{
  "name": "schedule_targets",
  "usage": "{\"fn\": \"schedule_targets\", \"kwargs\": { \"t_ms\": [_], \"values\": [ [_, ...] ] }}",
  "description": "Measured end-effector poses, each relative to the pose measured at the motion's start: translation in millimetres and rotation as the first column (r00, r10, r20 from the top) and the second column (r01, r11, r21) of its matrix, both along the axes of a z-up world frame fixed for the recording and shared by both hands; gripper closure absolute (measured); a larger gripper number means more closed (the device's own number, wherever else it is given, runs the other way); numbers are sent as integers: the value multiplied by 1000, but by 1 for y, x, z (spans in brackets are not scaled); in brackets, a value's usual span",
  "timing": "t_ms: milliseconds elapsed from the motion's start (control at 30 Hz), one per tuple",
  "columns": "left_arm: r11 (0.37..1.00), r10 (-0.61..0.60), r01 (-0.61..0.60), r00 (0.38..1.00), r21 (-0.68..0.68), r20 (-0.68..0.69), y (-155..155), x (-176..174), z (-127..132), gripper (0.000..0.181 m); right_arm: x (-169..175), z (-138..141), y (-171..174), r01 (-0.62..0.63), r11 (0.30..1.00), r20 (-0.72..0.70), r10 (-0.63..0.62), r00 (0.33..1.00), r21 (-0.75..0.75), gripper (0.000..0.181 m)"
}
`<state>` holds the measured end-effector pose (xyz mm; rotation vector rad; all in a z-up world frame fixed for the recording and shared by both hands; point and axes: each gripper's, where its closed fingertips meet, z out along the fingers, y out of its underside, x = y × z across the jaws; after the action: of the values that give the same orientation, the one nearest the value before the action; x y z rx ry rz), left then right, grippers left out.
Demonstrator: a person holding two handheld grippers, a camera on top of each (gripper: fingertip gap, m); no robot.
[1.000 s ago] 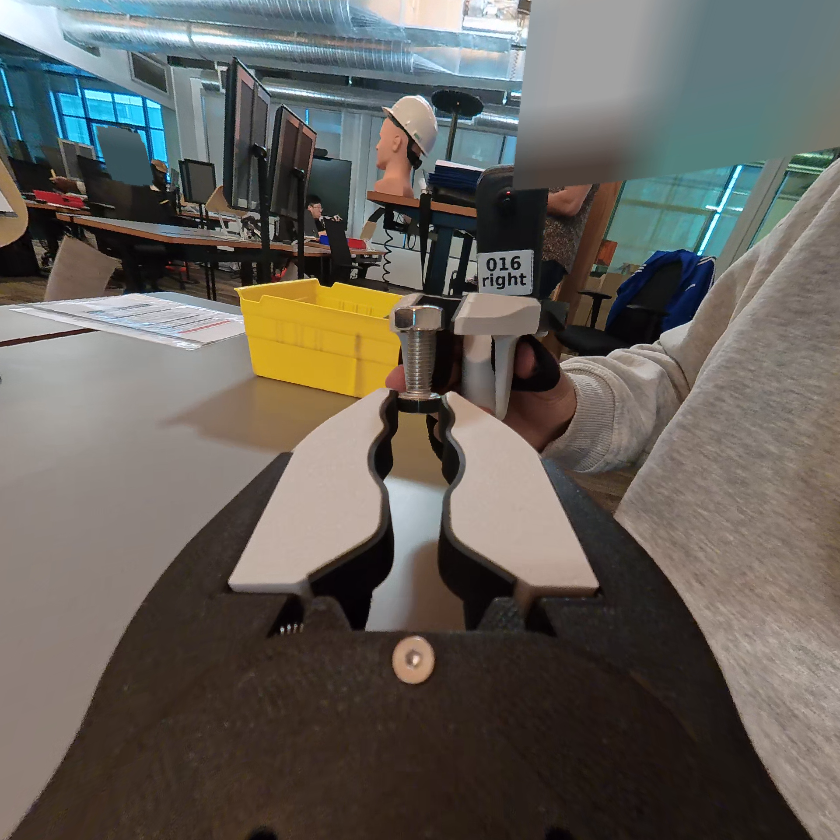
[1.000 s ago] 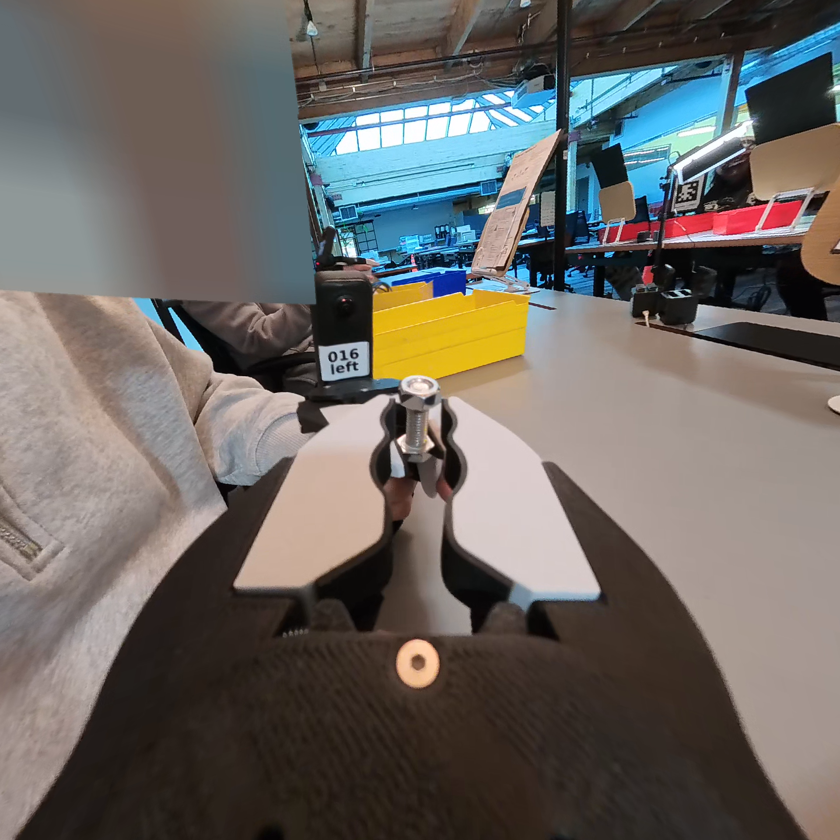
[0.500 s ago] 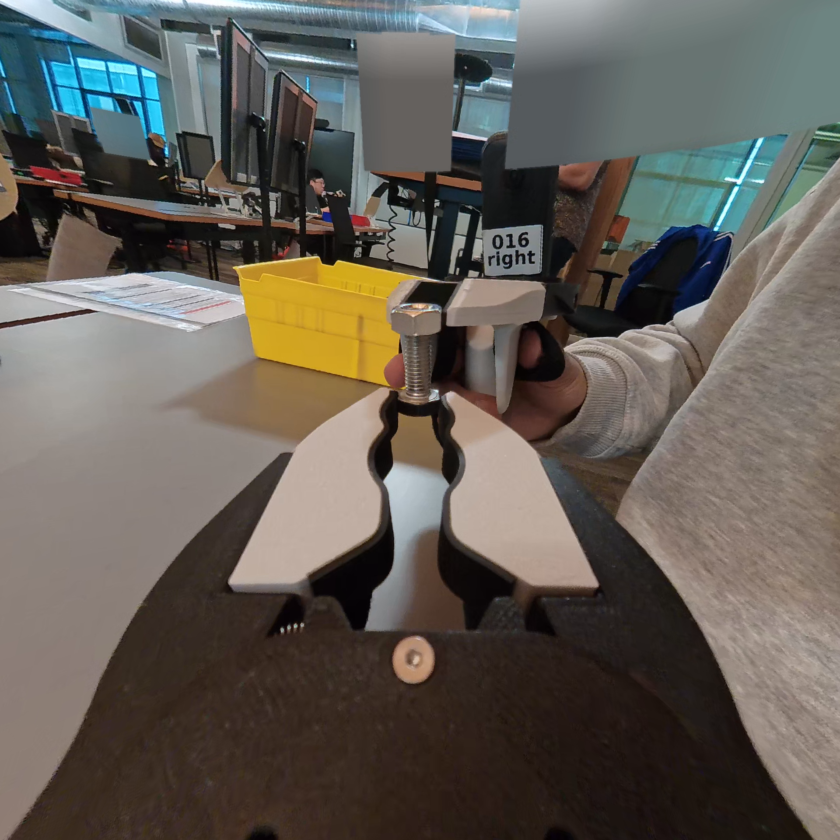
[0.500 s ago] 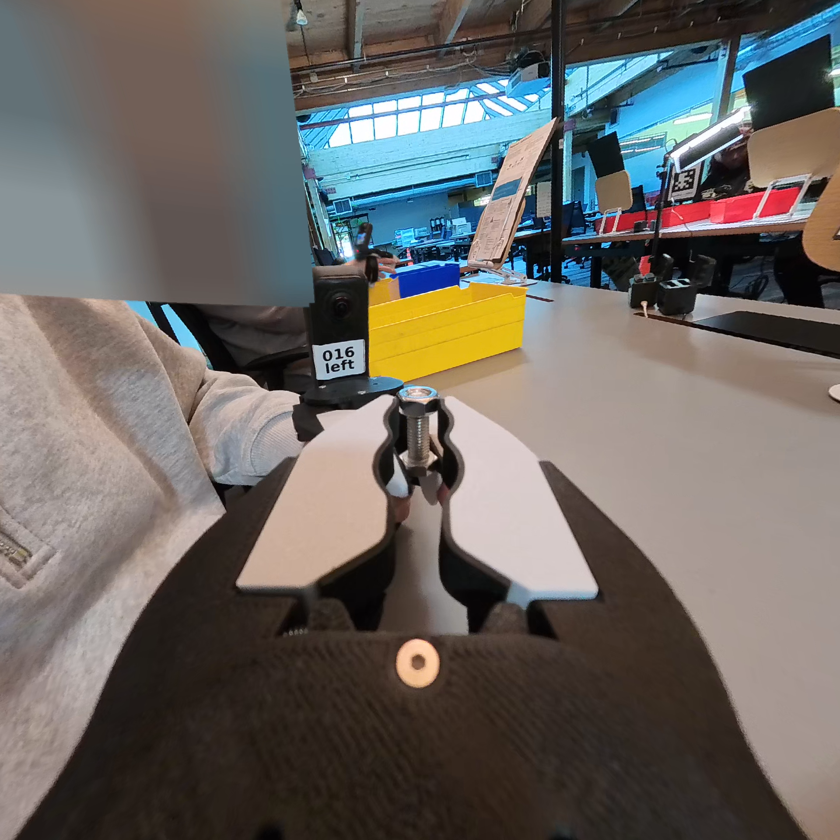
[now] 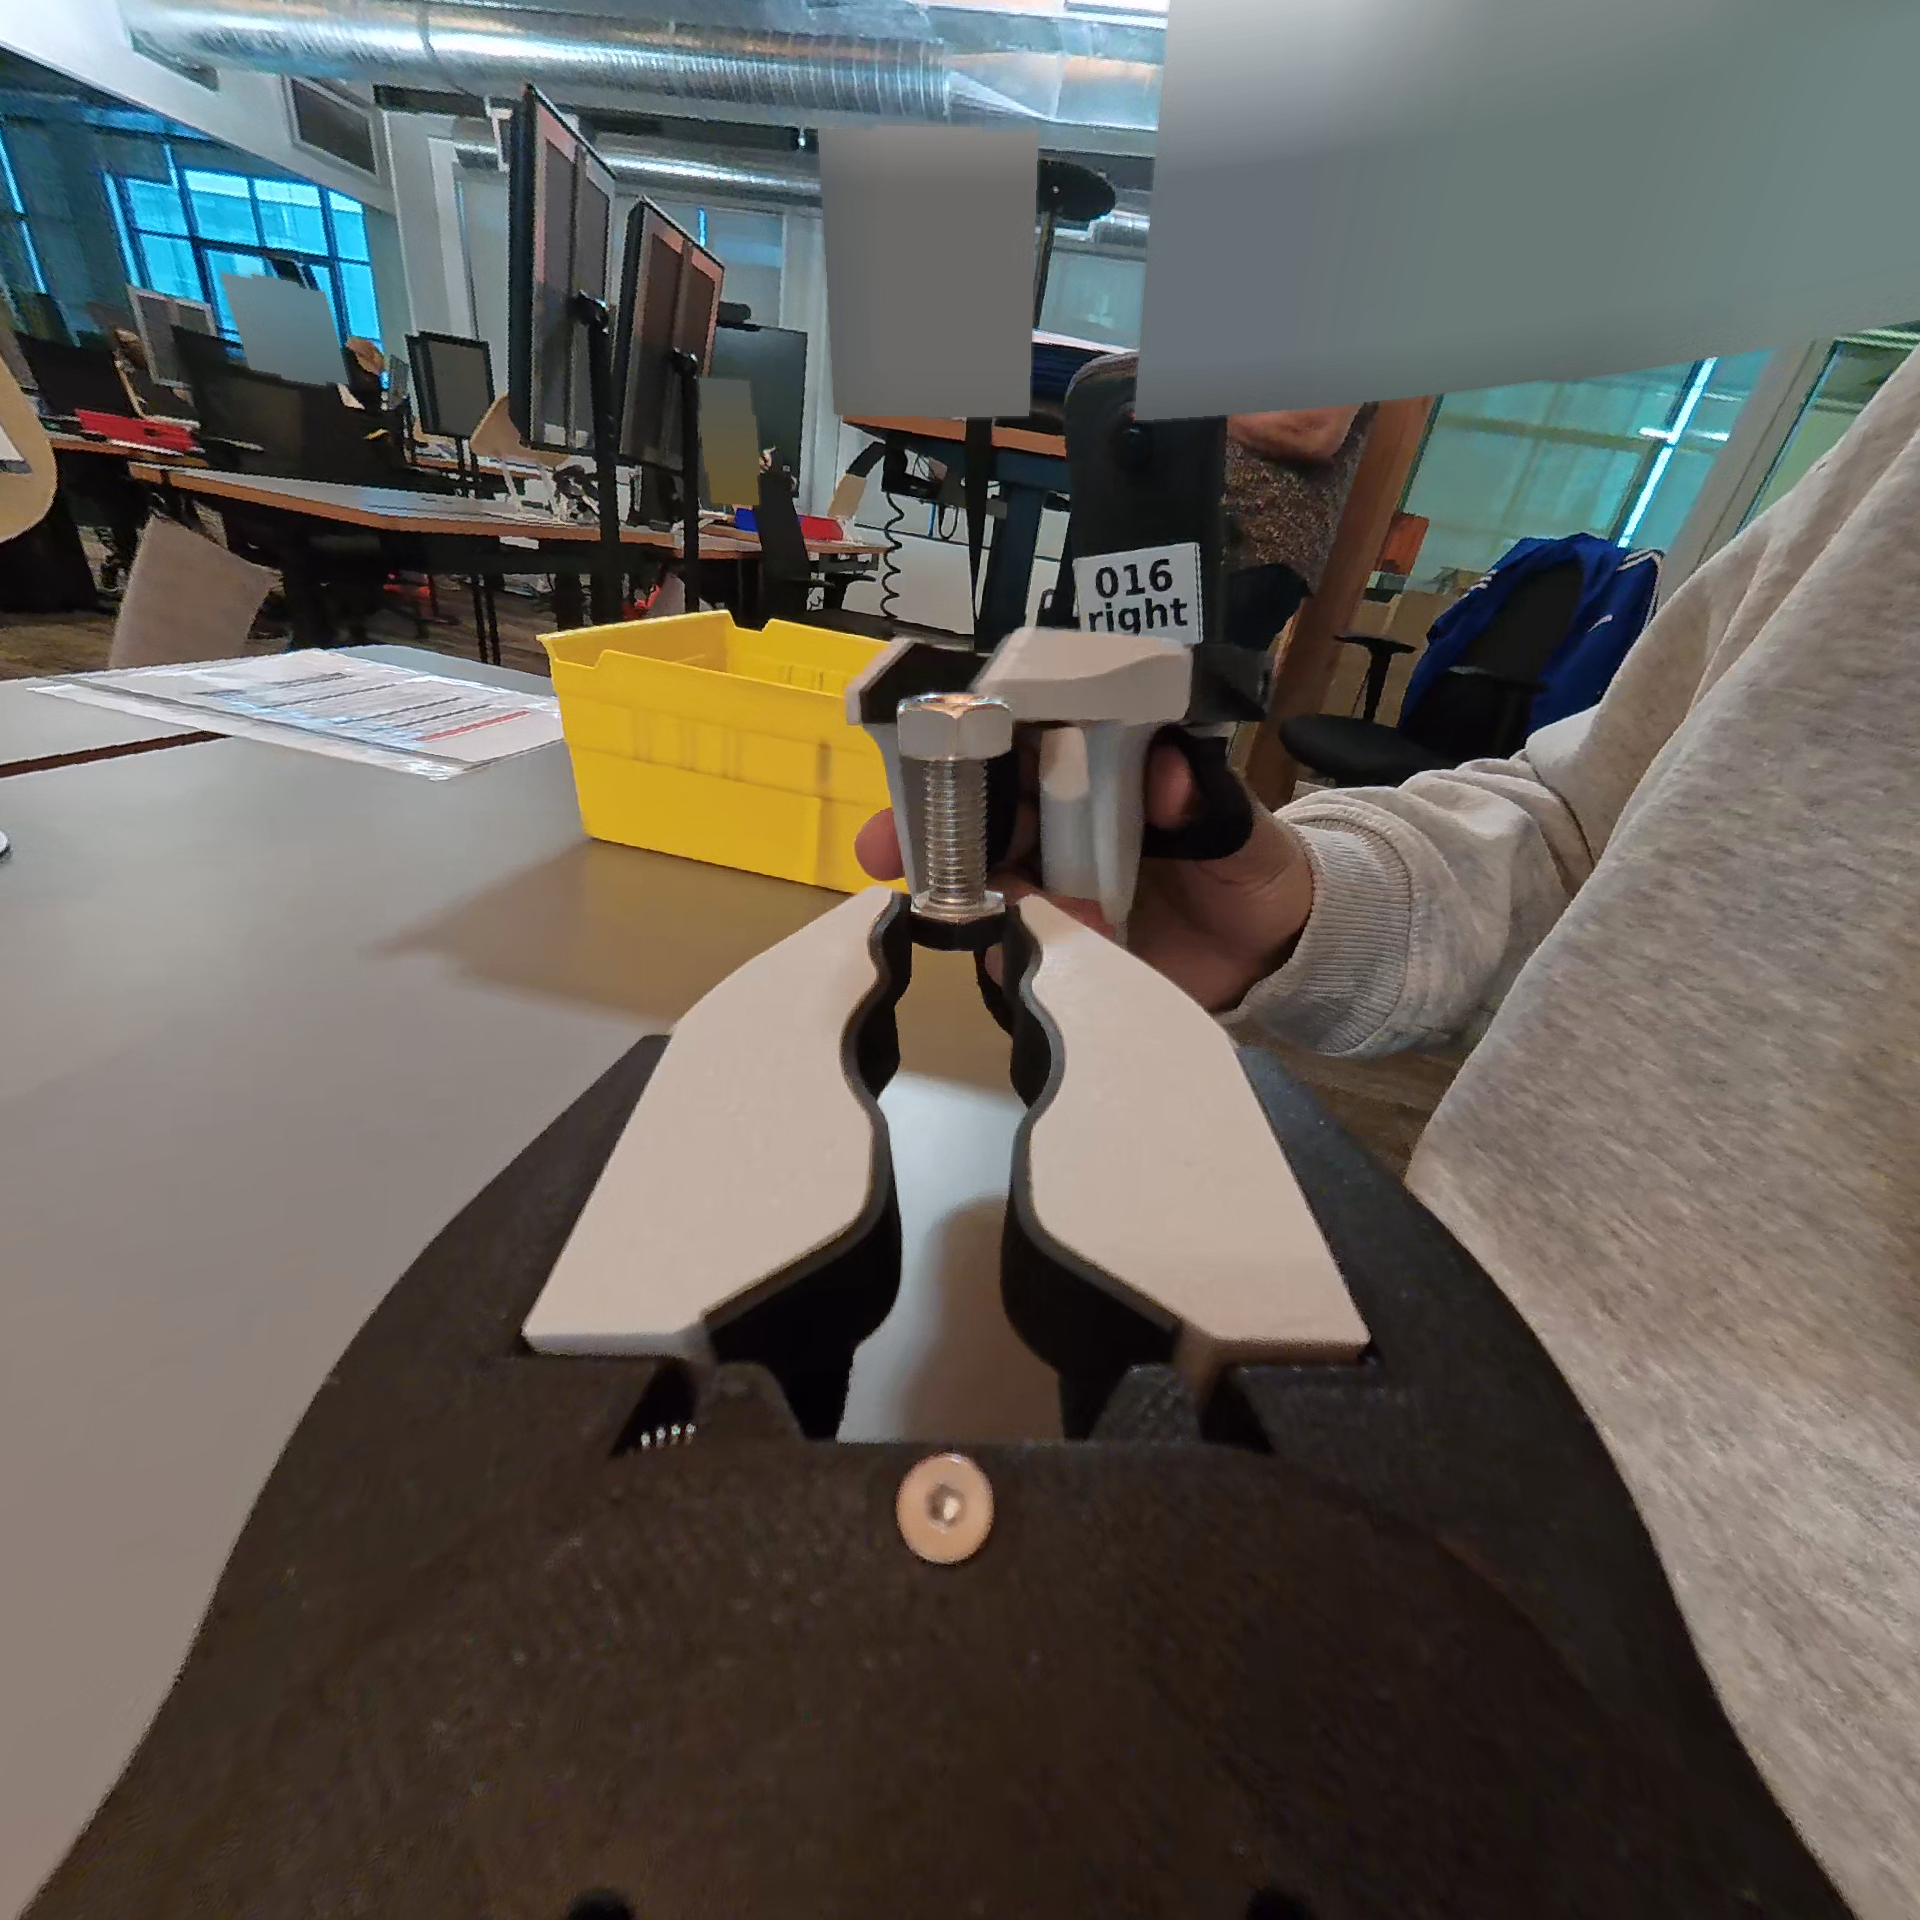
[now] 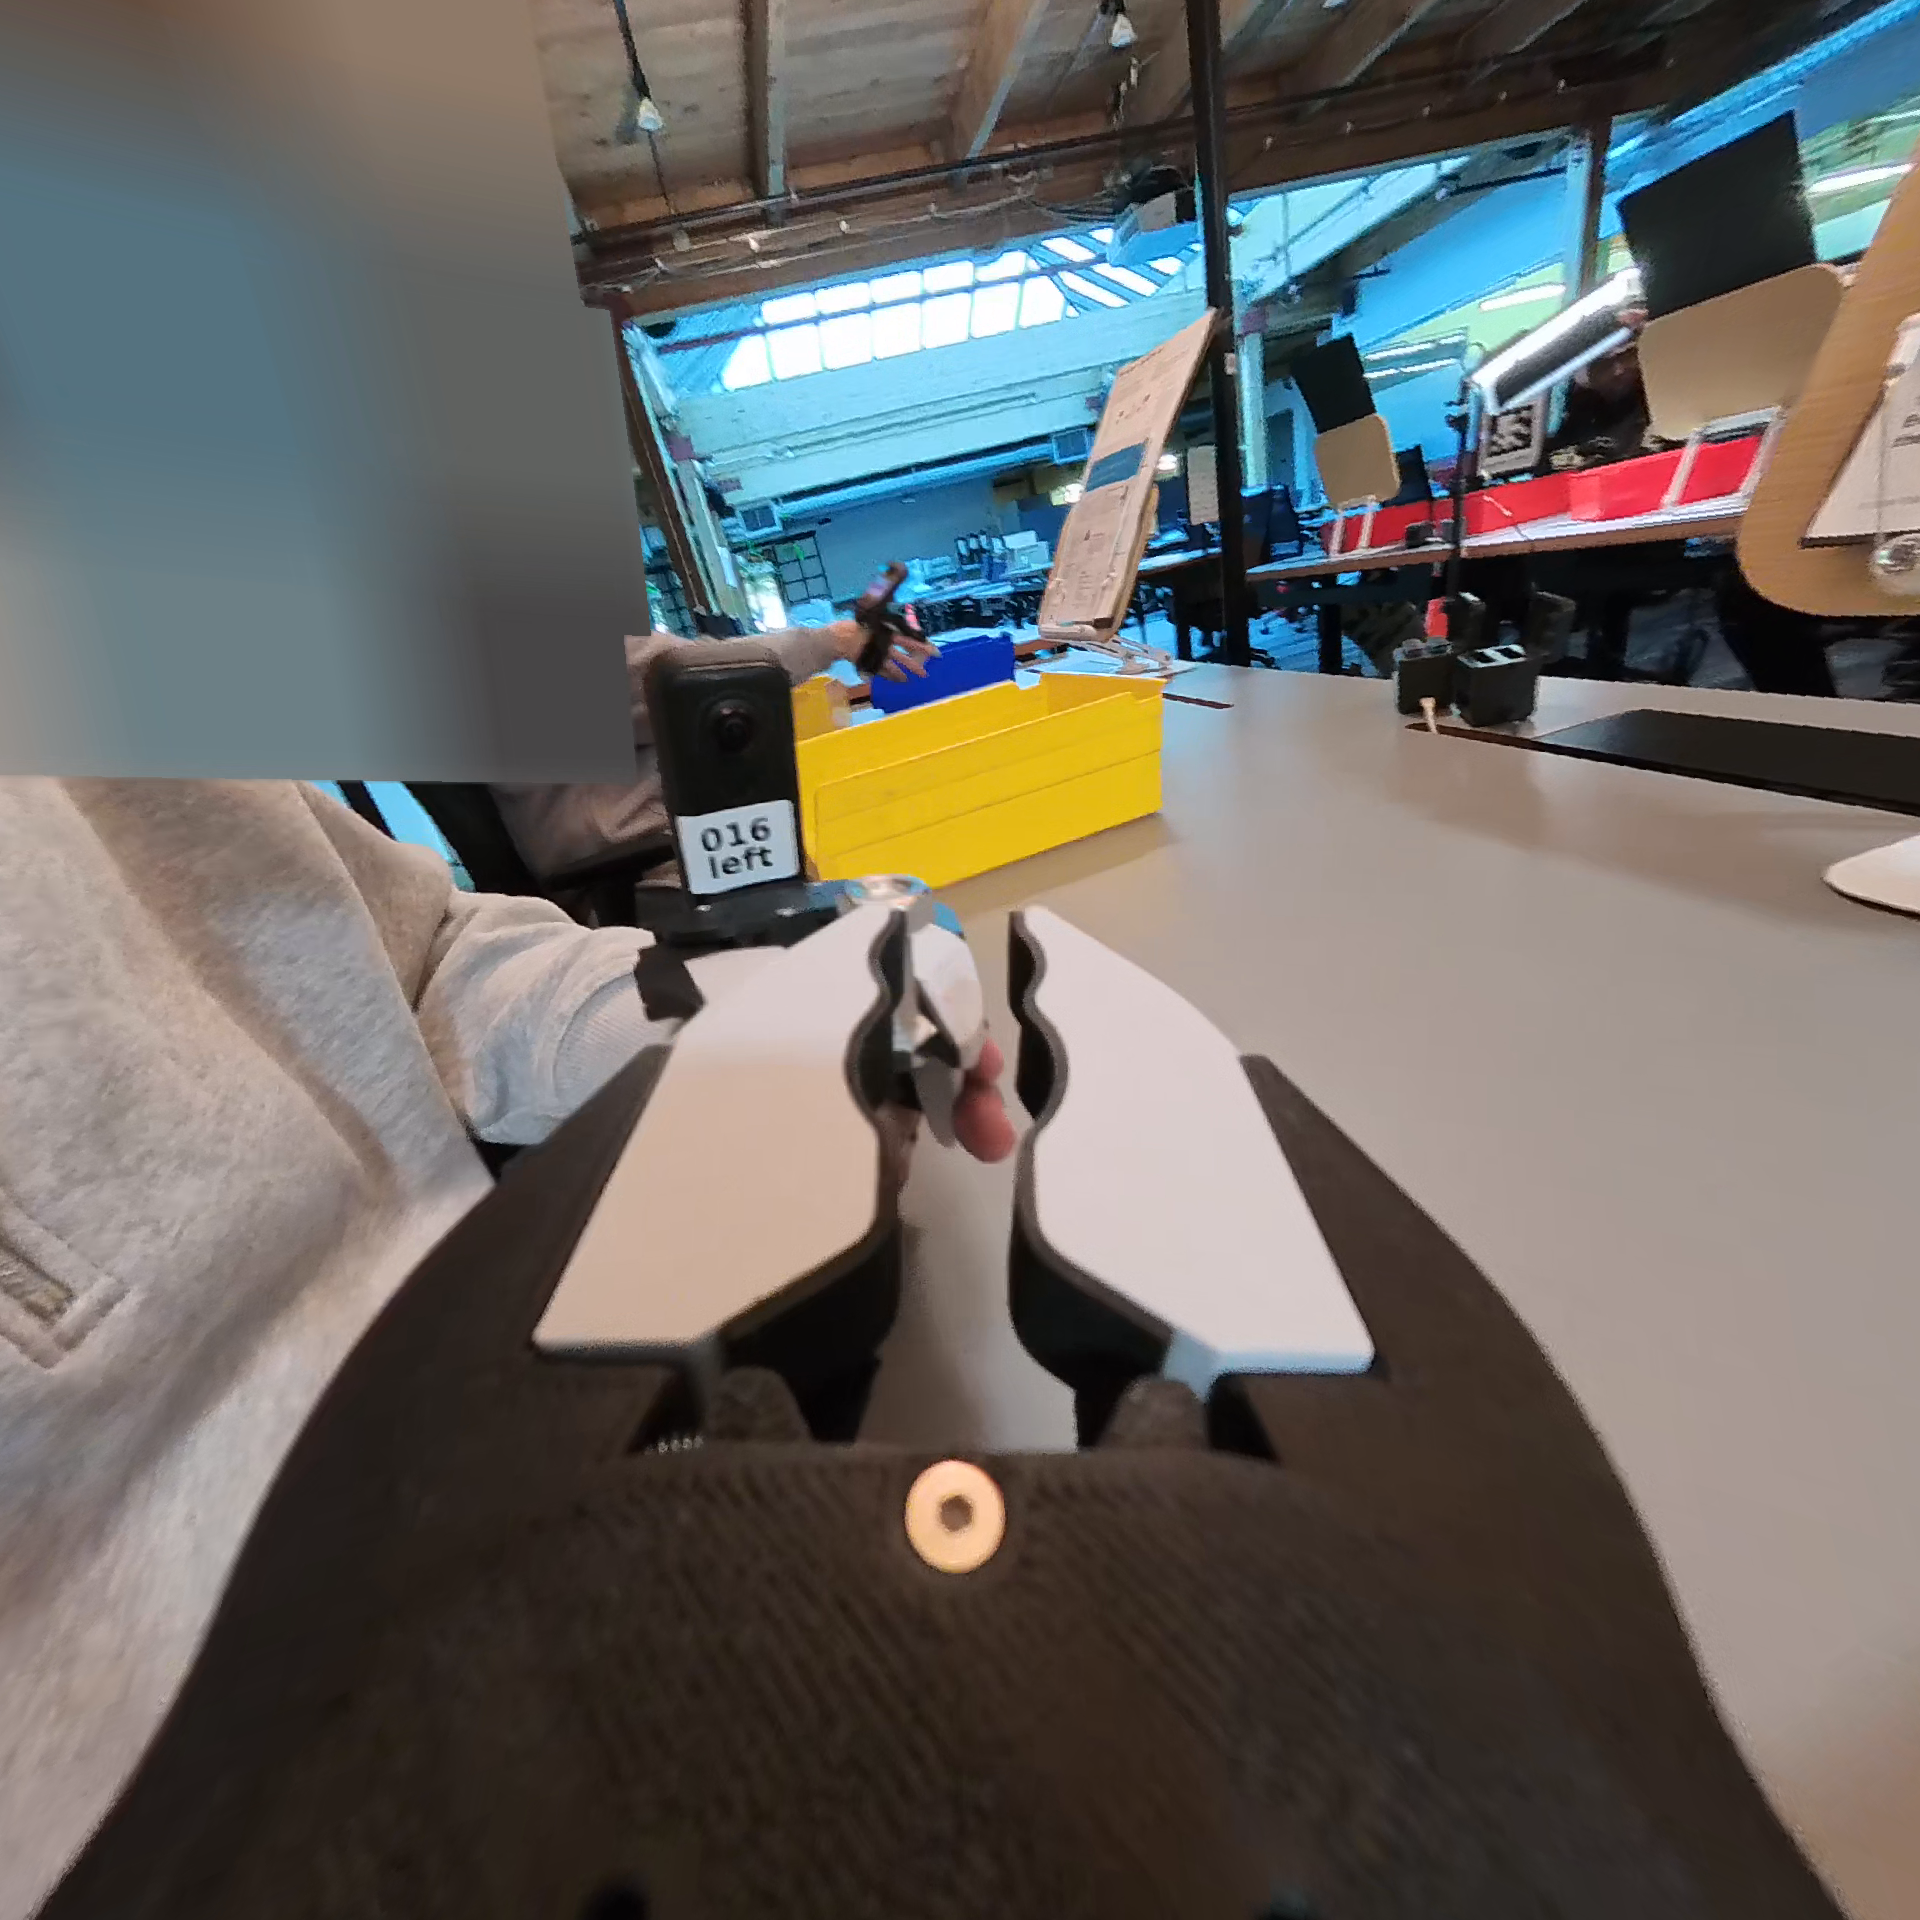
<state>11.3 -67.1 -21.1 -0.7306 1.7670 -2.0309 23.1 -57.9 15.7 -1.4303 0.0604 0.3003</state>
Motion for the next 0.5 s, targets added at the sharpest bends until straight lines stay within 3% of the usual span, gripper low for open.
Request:
{"fn": "schedule_targets", "kwargs": {
  "t_ms": [133,333,500],
  "values": [
    [1000,-2,2,1000,3,-1,-1,0,-1,164,-11,2,3,-39,999,12,39,999,3,155],
    [1000,-1,1,1000,-11,-1,1,0,1,164,4,-3,1,36,999,31,-35,999,-28,164],
    [1000,-6,6,1000,2,-3,-1,0,-1,164,-9,3,2,-31,1000,21,31,999,5,155]
  ]
}}
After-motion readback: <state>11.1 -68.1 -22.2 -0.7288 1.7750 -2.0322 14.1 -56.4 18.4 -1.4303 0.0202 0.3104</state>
